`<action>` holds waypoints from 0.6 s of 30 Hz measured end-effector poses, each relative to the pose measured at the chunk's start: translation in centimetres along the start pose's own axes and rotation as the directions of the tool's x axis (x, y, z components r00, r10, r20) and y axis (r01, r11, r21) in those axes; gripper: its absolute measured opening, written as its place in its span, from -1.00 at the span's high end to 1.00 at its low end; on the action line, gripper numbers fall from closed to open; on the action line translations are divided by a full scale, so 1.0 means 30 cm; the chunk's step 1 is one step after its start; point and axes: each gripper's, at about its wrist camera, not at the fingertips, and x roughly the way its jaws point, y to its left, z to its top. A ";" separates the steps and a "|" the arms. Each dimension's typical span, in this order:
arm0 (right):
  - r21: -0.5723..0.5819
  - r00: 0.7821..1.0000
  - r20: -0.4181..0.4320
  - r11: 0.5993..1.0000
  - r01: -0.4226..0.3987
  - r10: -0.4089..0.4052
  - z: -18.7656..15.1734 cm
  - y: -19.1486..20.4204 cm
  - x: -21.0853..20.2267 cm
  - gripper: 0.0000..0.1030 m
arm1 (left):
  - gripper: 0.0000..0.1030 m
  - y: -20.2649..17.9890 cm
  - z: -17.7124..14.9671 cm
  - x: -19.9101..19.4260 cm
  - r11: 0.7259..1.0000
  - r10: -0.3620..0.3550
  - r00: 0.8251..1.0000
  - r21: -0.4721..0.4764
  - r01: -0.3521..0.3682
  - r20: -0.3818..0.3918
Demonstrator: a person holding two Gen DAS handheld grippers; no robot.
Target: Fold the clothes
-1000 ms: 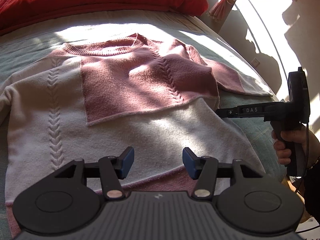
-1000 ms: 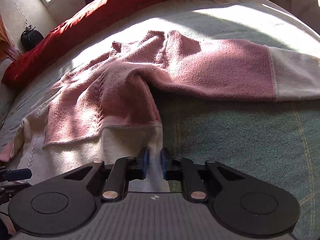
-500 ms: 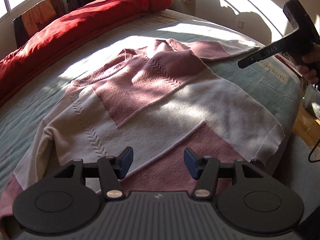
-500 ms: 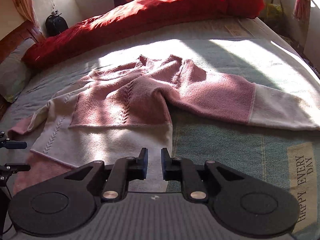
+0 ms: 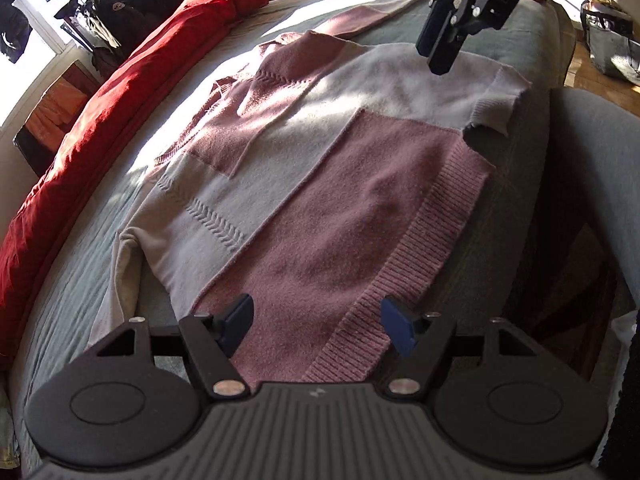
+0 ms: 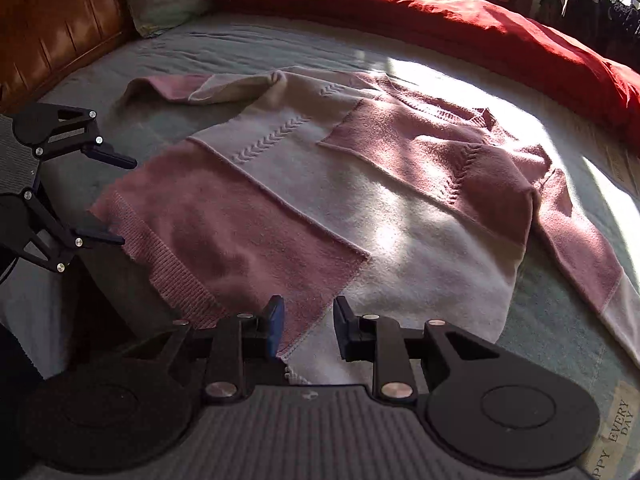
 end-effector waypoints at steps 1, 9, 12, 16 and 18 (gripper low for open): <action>-0.010 1.000 -0.012 1.000 -0.018 0.018 -0.002 0.035 0.026 0.41 | -0.39 -0.028 -0.018 0.004 0.999 0.009 1.000 0.047 -0.009 -0.003; -0.042 0.991 -0.093 0.994 -0.104 0.100 -0.010 0.185 0.154 0.41 | -0.39 -0.084 -0.087 0.077 0.988 0.090 0.995 0.130 -0.085 -0.032; -0.045 0.990 -0.096 0.993 -0.107 0.103 -0.002 0.199 0.155 0.41 | -0.39 -0.033 -0.071 0.062 0.996 0.073 0.997 0.060 -0.073 -0.010; -0.049 0.990 -0.086 0.992 -0.116 0.111 0.009 0.198 0.136 0.37 | -0.39 0.076 -0.055 0.045 0.995 0.063 0.998 -0.083 -0.062 0.016; -0.048 0.988 -0.081 0.989 -0.139 0.135 0.013 0.200 0.129 0.37 | -0.39 0.132 -0.053 0.051 0.986 0.067 0.998 -0.156 -0.065 0.014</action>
